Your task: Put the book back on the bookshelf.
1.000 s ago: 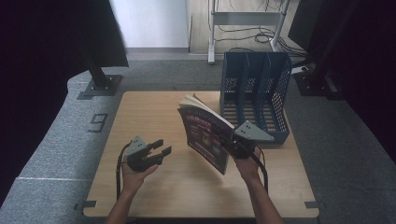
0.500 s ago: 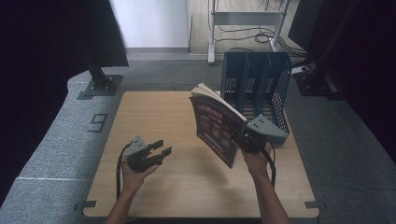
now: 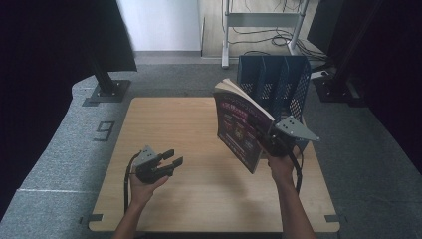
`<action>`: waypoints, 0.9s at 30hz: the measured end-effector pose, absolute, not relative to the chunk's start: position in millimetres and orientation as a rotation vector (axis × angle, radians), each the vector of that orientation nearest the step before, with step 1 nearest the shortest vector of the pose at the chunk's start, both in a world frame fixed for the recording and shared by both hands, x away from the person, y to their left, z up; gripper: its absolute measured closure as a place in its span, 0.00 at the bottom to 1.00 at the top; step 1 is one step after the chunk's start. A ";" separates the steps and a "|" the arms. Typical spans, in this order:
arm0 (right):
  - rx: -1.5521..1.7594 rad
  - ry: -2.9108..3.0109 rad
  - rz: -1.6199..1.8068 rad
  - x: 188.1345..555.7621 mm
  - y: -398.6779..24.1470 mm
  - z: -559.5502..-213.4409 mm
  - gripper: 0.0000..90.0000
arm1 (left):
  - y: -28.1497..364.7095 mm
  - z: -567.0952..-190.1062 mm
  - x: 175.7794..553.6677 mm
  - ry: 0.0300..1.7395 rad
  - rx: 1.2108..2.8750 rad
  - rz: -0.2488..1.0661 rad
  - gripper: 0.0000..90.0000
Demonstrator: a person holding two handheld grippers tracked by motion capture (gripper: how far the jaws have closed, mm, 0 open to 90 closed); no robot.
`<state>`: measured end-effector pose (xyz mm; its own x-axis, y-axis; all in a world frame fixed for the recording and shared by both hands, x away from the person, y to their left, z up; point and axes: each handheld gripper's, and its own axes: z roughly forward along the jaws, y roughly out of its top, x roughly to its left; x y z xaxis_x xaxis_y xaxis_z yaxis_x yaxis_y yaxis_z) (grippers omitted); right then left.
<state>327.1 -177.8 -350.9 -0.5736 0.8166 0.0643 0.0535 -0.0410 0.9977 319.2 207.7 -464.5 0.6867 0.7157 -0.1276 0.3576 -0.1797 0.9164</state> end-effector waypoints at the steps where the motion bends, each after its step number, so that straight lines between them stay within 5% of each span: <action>1: 0.933 1.648 1.676 327.6 -178.5 -350.4 0.91 | 207.9 -464.3 319.0 0.855 1.788 0.401 0.55; 27: 1.044 1.542 1.639 350.2 -205.5 -344.6 0.91 | 209.5 -464.6 319.1 0.859 1.780 0.400 0.54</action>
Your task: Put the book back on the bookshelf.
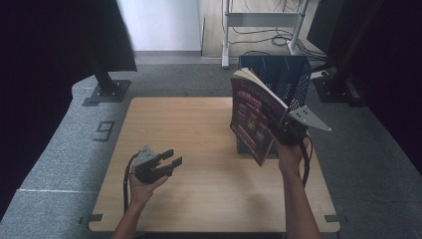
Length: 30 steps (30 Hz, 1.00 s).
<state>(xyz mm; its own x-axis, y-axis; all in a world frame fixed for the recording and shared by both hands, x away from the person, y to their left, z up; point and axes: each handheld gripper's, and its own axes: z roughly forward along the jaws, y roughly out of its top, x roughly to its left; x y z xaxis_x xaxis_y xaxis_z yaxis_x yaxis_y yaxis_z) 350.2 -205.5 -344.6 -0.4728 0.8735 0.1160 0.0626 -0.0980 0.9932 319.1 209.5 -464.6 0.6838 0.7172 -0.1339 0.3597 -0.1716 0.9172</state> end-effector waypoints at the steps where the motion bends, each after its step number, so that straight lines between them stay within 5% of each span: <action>1: 1.049 1.540 1.638 350.9 -206.7 -344.5 0.91 | 209.4 -464.7 319.1 0.860 1.781 0.400 0.54; 30: 1.109 1.482 1.599 372.1 -221.3 -344.0 0.91 | 207.6 -470.6 321.4 0.882 1.806 0.398 0.54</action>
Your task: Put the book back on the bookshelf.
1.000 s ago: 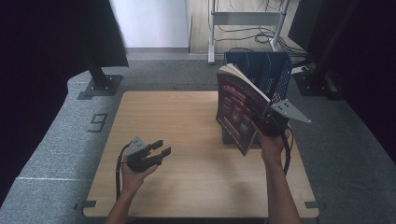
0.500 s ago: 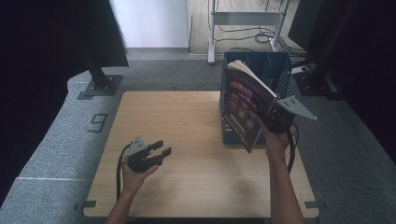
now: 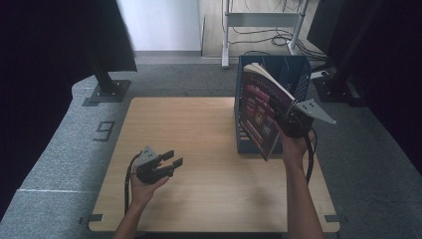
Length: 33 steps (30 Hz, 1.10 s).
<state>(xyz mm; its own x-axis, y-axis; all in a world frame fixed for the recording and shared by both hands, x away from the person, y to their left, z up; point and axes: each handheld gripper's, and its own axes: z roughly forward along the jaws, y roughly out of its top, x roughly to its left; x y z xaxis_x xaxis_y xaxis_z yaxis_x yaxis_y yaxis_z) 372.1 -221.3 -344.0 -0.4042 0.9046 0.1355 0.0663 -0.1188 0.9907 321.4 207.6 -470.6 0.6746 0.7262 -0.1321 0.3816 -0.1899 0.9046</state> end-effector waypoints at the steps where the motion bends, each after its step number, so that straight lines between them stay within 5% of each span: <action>1: 1.112 1.481 1.596 373.3 -221.3 -344.1 0.91 | 207.4 -470.6 321.3 0.882 1.807 0.397 0.54; 33: 1.185 1.432 1.485 439.7 -208.5 -343.1 0.91 | 210.6 -467.3 320.9 0.877 1.784 0.393 0.54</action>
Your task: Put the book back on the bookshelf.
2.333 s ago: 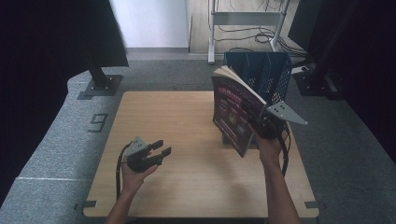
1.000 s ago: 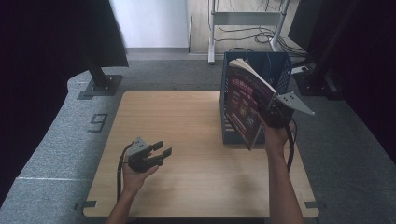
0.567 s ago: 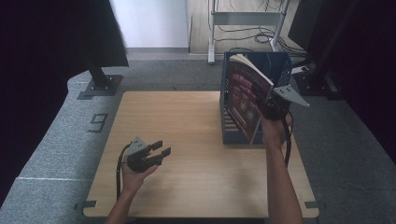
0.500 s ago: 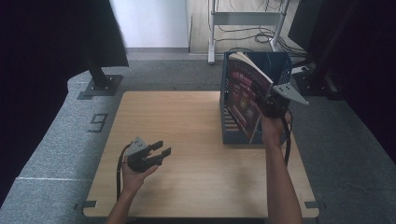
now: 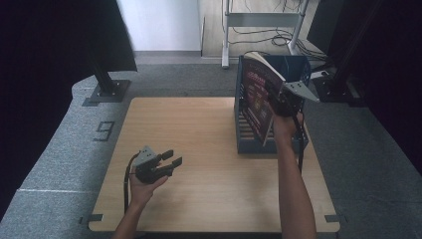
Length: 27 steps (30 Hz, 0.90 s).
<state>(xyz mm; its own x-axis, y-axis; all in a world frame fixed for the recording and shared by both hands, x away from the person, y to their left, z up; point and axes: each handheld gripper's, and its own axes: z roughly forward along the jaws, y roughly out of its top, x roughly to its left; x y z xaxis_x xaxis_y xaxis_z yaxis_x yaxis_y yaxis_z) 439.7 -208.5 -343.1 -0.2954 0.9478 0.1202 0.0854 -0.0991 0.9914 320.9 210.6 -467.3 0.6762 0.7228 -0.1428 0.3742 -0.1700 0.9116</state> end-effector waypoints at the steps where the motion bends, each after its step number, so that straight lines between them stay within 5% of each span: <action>1: 1.192 1.426 1.487 441.6 -208.6 -343.8 0.91 | 211.3 -467.2 321.1 0.878 1.783 0.391 0.54; 27: 1.209 1.380 1.456 480.3 -199.1 -352.9 0.91 | 215.1 -469.7 324.4 0.895 1.773 0.392 0.55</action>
